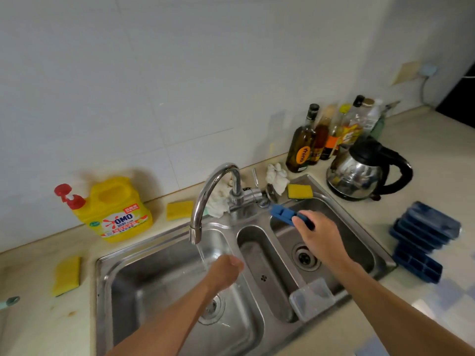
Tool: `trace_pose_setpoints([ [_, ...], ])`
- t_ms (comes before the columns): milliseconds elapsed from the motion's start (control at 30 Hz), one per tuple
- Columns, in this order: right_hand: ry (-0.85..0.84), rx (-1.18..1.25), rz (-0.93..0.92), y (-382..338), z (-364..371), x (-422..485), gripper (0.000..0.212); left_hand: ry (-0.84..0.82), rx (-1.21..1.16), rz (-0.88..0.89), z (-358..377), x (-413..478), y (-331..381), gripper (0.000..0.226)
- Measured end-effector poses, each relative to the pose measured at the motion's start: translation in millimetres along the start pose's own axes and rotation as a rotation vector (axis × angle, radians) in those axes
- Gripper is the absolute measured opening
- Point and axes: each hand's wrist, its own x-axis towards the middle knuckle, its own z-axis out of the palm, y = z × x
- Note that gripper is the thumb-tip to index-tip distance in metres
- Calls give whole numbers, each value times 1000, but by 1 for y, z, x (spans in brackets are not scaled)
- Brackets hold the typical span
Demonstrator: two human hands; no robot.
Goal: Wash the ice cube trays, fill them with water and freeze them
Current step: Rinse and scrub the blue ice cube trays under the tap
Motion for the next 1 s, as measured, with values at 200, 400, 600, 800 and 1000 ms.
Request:
trace_pose_setpoints([
  [200, 102, -50, -150, 23, -42, -3, 35, 23, 29, 83, 27, 13, 37, 32],
  [400, 359, 73, -442, 31, -84, 30, 42, 63, -73, 75, 60, 17, 74, 29],
  [600, -224, -332, -9, 160, -32, 1, 47, 112, -129, 18, 83, 21, 92, 26],
  [800, 61, -121, -217, 165, -41, 23, 49, 182, -157, -62, 99, 31, 103, 21],
  [1000, 104, -112, -365, 157, -51, 36, 53, 165, -34, -61, 122, 43, 118, 24],
])
